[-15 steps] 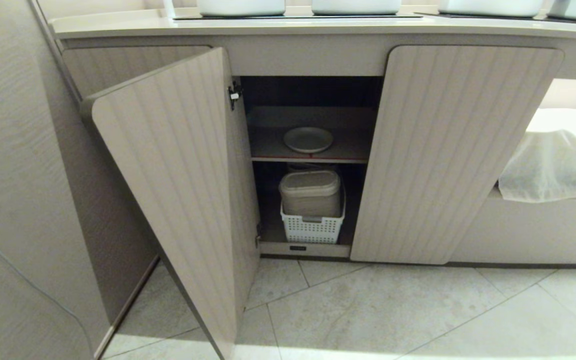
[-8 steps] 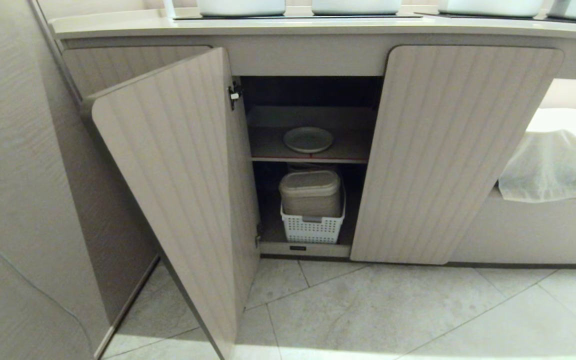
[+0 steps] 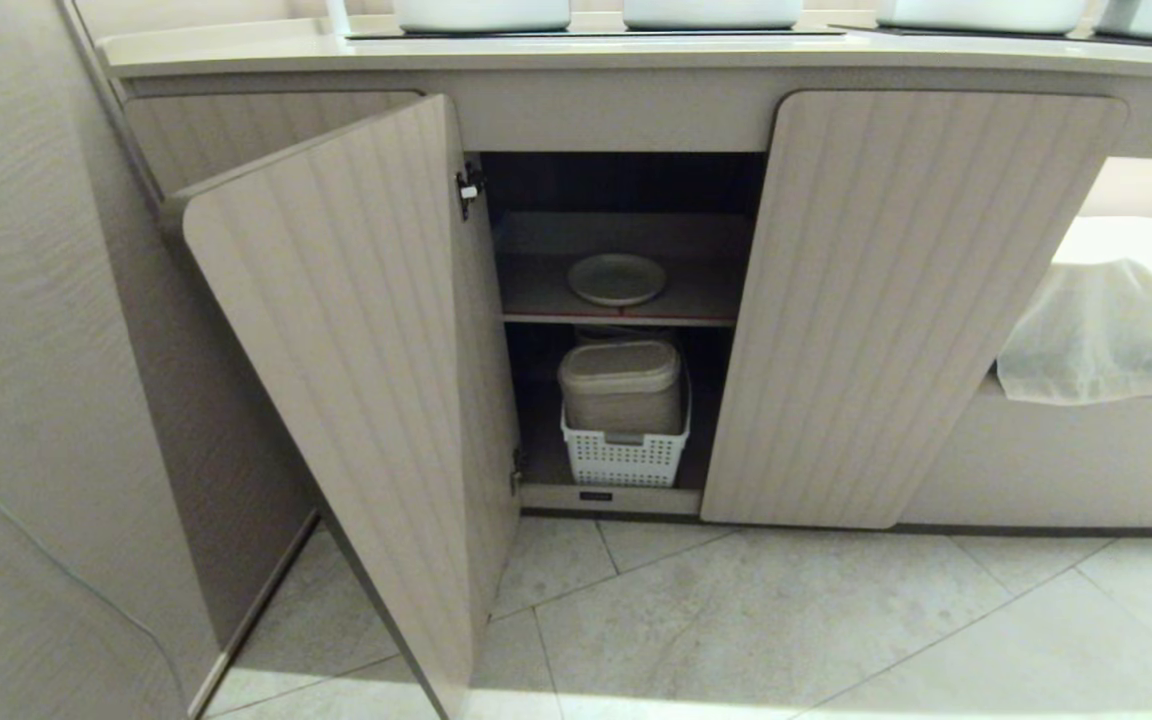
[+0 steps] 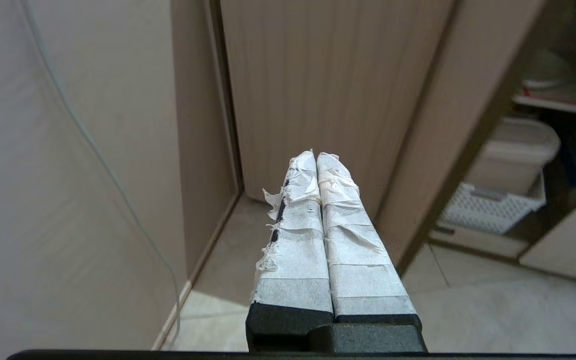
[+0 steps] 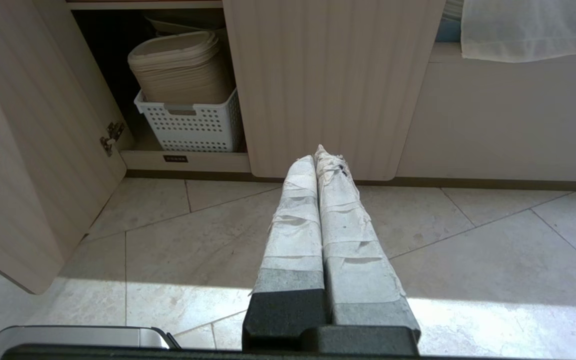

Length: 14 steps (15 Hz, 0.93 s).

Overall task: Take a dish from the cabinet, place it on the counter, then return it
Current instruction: Close the cabinet door

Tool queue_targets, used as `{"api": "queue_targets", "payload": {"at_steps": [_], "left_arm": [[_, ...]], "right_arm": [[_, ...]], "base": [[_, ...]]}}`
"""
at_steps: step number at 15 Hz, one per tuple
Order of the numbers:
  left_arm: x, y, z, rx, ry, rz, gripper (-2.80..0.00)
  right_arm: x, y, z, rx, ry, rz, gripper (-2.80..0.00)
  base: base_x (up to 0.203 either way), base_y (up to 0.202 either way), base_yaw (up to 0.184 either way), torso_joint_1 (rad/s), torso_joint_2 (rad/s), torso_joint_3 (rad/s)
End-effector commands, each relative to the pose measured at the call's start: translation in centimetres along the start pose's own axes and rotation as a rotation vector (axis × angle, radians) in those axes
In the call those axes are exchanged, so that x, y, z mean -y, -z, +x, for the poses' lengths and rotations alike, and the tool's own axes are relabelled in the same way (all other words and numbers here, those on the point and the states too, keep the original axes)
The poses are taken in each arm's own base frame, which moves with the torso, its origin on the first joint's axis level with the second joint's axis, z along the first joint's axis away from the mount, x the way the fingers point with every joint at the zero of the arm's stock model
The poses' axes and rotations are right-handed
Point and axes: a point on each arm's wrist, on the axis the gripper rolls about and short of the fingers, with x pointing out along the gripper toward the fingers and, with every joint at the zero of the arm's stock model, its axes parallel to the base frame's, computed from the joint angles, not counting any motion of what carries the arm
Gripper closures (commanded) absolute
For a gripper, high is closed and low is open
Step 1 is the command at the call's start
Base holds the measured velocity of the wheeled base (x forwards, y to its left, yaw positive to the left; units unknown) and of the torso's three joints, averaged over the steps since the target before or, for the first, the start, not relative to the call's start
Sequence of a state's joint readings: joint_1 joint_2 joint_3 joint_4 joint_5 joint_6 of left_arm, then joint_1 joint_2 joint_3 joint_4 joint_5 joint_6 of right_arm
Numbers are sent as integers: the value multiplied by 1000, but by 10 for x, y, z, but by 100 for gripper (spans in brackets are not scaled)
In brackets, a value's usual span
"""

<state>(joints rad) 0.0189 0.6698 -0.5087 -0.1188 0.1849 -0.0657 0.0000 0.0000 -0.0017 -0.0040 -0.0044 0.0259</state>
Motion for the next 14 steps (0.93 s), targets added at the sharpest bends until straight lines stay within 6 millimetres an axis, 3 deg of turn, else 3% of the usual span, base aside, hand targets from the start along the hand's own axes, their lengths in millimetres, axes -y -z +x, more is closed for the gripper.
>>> {"api": "queue_targets", "payload": {"at_steps": [1, 7, 14], "left_arm": [[4, 0, 22, -49, -8, 8, 0], [8, -15, 68, -50, -57, -46, 0], [1, -14, 93, -72, 0, -112, 0]], "right_arm": [[0, 0, 0, -1, 0, 0, 0], [0, 0, 0, -1, 0, 0, 0], [0, 0, 0, -1, 0, 0, 0]], "base": [[0, 0, 0, 0, 0, 0], [0, 0, 0, 0, 0, 0], [0, 0, 0, 0, 0, 0]]}}
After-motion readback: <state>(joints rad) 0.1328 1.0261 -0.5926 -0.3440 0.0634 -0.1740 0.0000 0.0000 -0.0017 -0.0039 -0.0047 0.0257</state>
